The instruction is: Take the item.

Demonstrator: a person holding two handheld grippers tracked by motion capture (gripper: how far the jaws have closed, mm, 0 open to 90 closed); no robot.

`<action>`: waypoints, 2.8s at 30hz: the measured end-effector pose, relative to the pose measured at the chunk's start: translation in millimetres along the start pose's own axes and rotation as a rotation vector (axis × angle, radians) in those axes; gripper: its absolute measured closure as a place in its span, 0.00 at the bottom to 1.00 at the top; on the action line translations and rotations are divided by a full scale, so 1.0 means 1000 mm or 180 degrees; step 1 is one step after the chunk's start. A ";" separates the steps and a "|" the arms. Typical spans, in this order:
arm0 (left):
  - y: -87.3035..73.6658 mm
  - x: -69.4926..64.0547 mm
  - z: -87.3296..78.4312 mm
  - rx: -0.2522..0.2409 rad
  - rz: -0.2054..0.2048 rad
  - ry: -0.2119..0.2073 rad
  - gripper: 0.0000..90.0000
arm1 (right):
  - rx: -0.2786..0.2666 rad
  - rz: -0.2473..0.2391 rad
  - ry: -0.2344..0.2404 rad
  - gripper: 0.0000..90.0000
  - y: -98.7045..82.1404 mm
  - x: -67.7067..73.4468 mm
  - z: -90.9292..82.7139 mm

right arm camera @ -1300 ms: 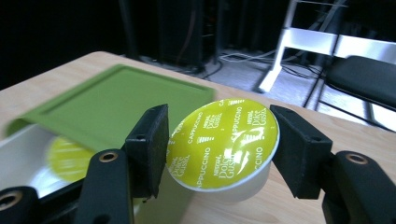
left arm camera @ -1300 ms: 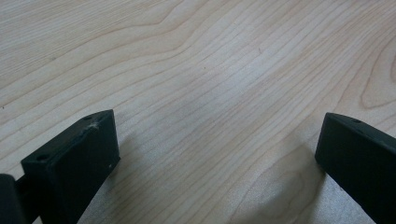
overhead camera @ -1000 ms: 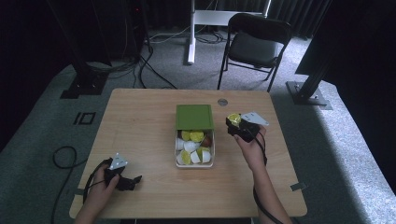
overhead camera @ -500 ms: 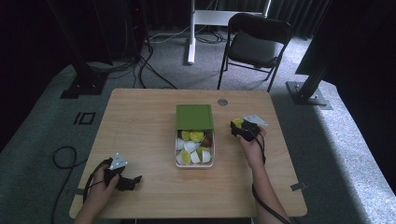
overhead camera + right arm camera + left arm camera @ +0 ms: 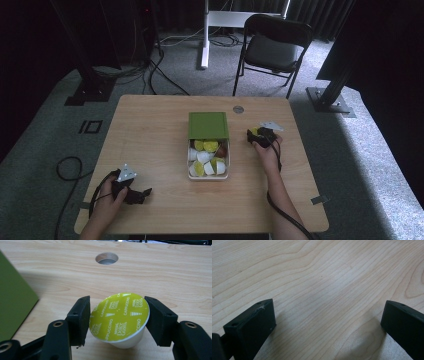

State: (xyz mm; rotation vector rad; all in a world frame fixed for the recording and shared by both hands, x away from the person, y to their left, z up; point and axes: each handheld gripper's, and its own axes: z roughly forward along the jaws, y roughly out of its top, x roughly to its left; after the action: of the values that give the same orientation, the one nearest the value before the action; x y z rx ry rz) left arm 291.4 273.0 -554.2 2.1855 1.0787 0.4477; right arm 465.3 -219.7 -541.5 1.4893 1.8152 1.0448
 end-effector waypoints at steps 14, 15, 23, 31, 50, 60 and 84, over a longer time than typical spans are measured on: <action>0.000 0.000 0.000 -0.0001 -0.0001 0.0000 0.01 | 0.0163 -0.0139 0.0017 0.43 0.000 0.000 0.012; 0.000 0.000 0.000 -0.0001 0.0000 0.0000 0.01 | 0.0171 -0.0133 0.0026 0.39 0.001 0.000 0.012; 0.000 0.000 0.000 0.0000 0.0000 0.0000 0.01 | 0.0044 -0.0167 0.0122 0.20 0.007 -0.002 -0.004; 0.000 0.000 0.000 0.0000 0.0001 0.0000 0.01 | 0.0087 -0.0325 0.0317 0.16 0.003 -0.005 -0.023; 0.000 0.000 0.000 -0.0001 0.0000 0.0000 0.01 | 0.0106 -0.0662 0.0944 0.20 -0.026 0.000 -0.066; 0.000 0.000 0.000 0.0002 0.0001 0.0000 0.01 | 0.0179 -0.0818 0.1140 0.20 -0.046 0.002 -0.085; 0.000 0.000 0.000 -0.0001 -0.0001 0.0000 0.01 | 0.0338 -0.1297 0.1628 0.23 -0.084 -0.017 -0.114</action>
State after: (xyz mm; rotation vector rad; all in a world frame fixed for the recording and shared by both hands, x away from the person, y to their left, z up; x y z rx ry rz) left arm 291.4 272.9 -554.2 2.1851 1.0788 0.4478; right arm 331.4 -267.5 -551.8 0.8842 2.4285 1.2004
